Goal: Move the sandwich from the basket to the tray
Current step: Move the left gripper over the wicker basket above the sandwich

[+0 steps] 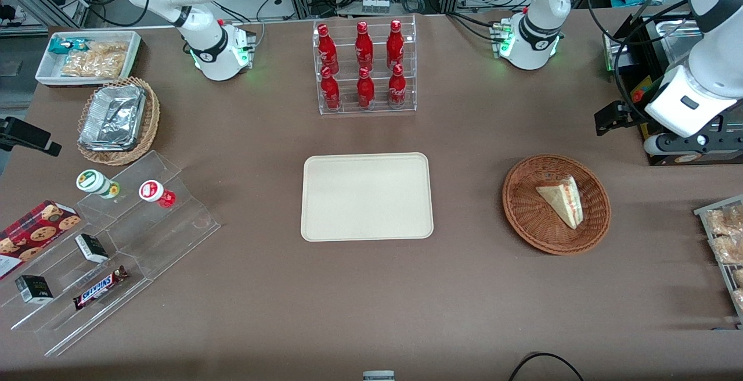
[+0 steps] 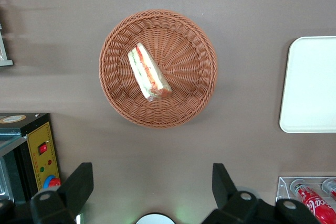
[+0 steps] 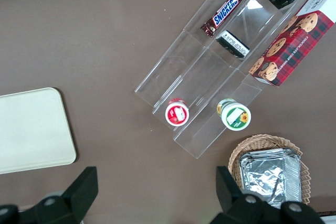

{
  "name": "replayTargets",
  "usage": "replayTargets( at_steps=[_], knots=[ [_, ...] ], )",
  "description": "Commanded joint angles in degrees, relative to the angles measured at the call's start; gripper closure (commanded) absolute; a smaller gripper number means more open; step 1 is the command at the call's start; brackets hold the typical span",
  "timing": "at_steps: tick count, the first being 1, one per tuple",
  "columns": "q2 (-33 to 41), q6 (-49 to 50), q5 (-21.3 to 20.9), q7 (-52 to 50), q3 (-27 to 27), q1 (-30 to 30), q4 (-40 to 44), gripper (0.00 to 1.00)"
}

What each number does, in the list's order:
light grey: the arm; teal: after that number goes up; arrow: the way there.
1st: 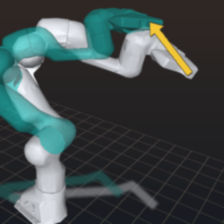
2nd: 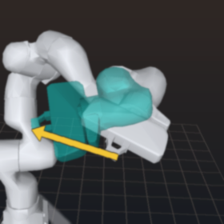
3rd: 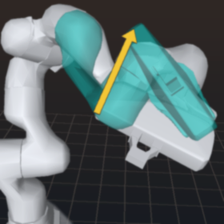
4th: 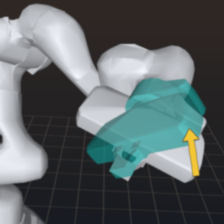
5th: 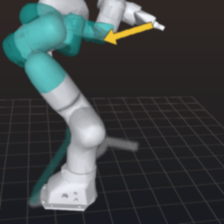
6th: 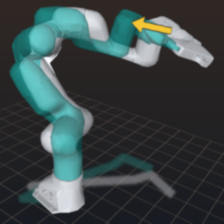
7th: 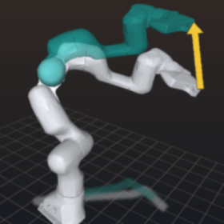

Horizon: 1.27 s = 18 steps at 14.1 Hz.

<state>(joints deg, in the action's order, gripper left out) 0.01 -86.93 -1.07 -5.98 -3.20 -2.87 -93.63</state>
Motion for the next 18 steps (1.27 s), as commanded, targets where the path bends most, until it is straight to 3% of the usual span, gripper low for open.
replayTargets(
  at_steps=[1, 7, 14, 18],
  knots=[
    [0.08, -0.61, -0.16, 0.53, 0.39, -0.64, -0.15, 0.00],
    [-3.78, -1.48, -0.33, -0.35, 0.57, -0.20, -5.67, 0.00],
    [-0.63, -33.61, -3.06, -2.44, 1.35, 0.24, -32.10, 0.00],
    [-2.28, -41.30, -3.06, -15.34, 3.73, 0.06, -35.83, 0.00]
  ],
)
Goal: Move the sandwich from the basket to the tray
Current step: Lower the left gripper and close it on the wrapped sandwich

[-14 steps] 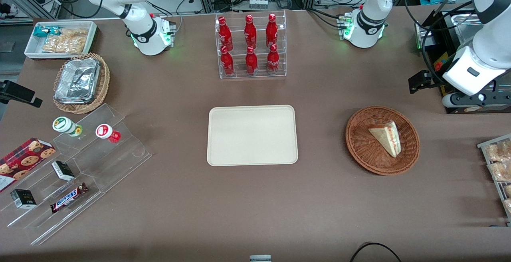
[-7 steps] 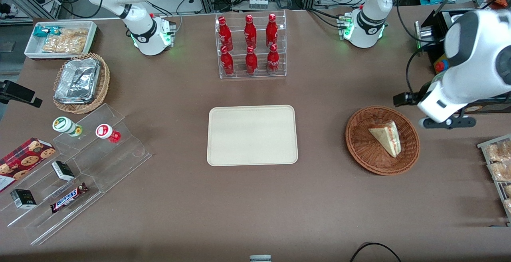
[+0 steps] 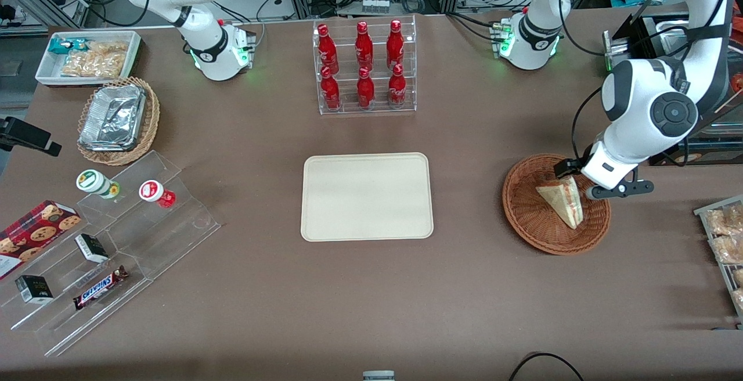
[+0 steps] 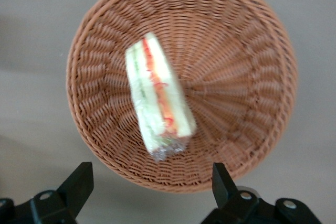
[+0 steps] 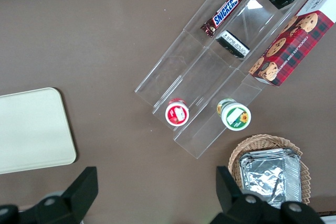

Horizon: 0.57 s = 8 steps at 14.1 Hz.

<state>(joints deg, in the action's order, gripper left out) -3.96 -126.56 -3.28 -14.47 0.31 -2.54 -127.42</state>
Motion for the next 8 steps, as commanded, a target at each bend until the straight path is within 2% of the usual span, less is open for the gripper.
replayTargets(
  at_steps=[1, 6, 8],
  knots=[
    [1.07, -2.20, -0.85, -11.06, 0.21, -0.28, -2.13, 0.00],
    [-3.15, -9.31, -0.24, -25.14, 0.21, -0.36, -3.27, 0.00],
    [-4.91, -11.60, -0.07, -26.83, 0.21, -0.45, -3.27, 0.00]
  ],
)
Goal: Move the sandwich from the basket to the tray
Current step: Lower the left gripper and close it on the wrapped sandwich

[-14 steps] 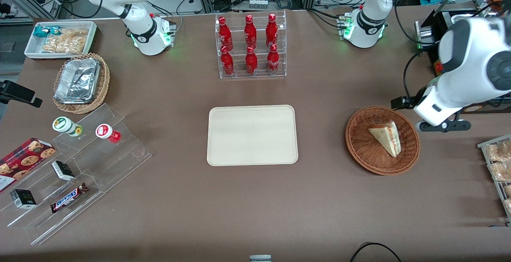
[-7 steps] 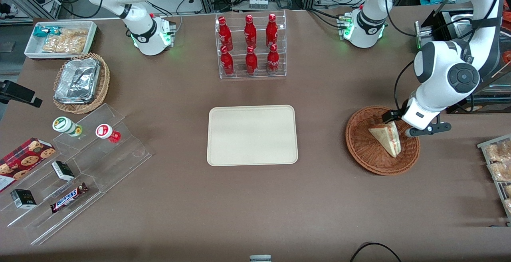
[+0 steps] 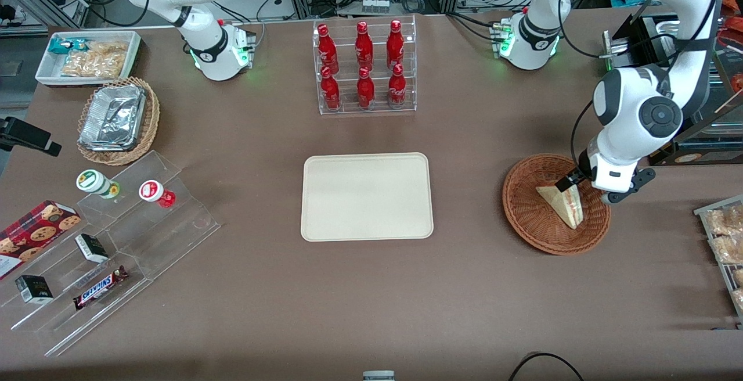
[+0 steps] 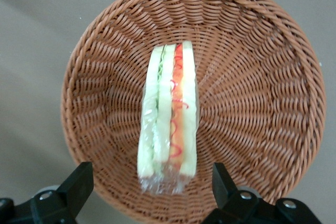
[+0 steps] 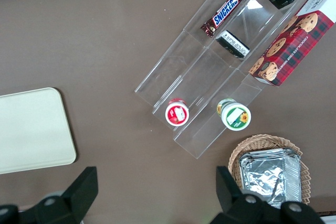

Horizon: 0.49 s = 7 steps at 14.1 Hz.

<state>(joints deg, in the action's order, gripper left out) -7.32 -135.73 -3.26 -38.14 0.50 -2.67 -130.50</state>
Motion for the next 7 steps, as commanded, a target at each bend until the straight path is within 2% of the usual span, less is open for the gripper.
replayTargets(
  at_steps=[1, 3, 4, 6, 7],
  knots=[
    [-2.60, -2.96, 0.18, -3.43, 0.02, -0.41, -0.11, 0.00],
    [-5.50, -6.54, 0.27, -3.96, -0.06, -0.41, -0.28, 0.02],
    [-6.47, -8.13, 0.27, -5.36, -0.06, -0.50, -0.37, 0.16],
    [-6.31, -7.98, 0.27, -6.16, -0.06, -0.50, -0.37, 0.71],
    [-5.69, -7.45, 0.27, -5.90, -0.06, -0.58, -0.29, 0.86]
  ],
)
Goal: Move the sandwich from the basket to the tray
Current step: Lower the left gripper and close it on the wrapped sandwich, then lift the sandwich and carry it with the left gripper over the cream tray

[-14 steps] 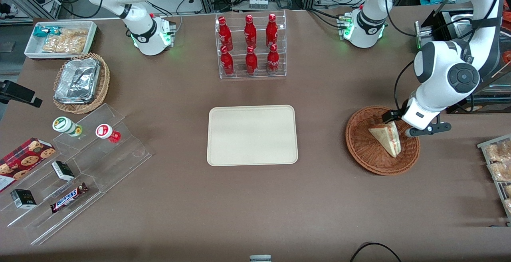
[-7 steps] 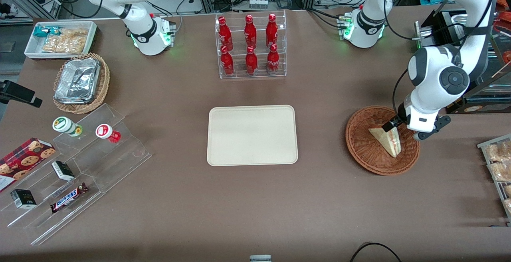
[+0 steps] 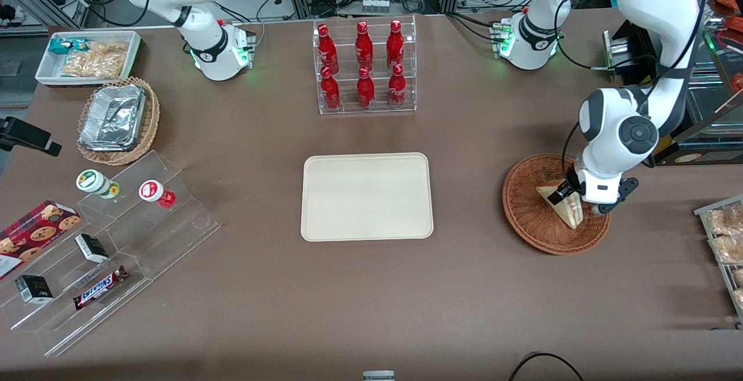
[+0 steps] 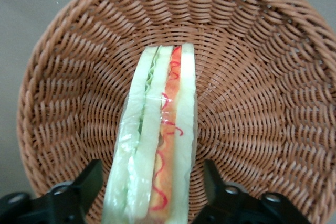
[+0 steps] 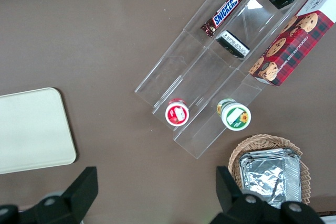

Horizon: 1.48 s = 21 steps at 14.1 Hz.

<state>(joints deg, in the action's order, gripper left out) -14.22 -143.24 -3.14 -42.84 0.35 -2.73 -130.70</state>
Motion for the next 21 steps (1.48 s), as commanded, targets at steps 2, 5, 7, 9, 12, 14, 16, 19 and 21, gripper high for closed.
replayTargets(
  at_steps=[2, 5, 7, 9, 12, 14, 16, 19, 21],
  knots=[
    [2.70, 2.16, 0.06, -1.02, 0.00, -0.69, 0.27, 0.92],
    [6.30, 9.71, -0.02, -0.41, -1.92, -0.96, 2.19, 0.97],
    [7.10, 14.28, 0.06, -0.40, -5.52, -1.05, 4.83, 0.97],
    [6.14, 18.33, -0.29, -0.23, -10.96, -1.05, 9.21, 0.98],
    [0.18, 23.69, -2.83, 3.81, -20.01, -1.13, 18.08, 0.96],
    [-4.83, 26.68, -3.45, 2.16, -25.37, -1.22, 24.23, 0.97],
    [-9.40, 26.88, -6.51, -4.32, -29.52, -4.10, 29.16, 0.98],
    [-16.78, 26.87, -11.35, -13.92, -29.53, -12.54, 37.86, 0.98],
    [-21.44, 26.96, -12.33, -16.39, -29.44, -16.93, 43.31, 0.99]
  ],
)
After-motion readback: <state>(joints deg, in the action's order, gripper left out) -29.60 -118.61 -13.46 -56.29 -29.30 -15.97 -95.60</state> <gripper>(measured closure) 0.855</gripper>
